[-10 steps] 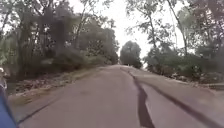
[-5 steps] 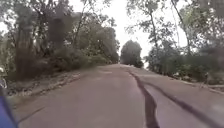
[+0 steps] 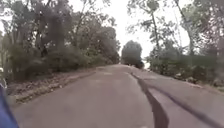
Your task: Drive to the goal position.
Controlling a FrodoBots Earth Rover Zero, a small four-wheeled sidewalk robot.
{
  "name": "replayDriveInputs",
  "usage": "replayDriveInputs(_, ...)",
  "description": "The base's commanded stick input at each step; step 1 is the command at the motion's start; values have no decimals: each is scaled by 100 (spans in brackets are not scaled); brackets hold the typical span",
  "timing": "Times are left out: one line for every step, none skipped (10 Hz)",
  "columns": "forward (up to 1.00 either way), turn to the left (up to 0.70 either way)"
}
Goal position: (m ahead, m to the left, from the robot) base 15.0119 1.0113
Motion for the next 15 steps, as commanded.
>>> replayDriveInputs(70, -1)
replayDriveInputs(70, -1)
replayDriveInputs(70, -1)
replayDriveInputs(70, -1)
replayDriveInputs(70, -1)
replayDriveInputs(70, -1)
replayDriveInputs(70, -1)
replayDriveInputs(70, -1)
replayDriveInputs(70, -1)
replayDriveInputs(70, -1)
replayDriveInputs(70, -1)
replayDriveInputs(70, -1)
replayDriveInputs(70, -1)
replayDriveInputs(70, -1)
replayDriveInputs(70, -1)
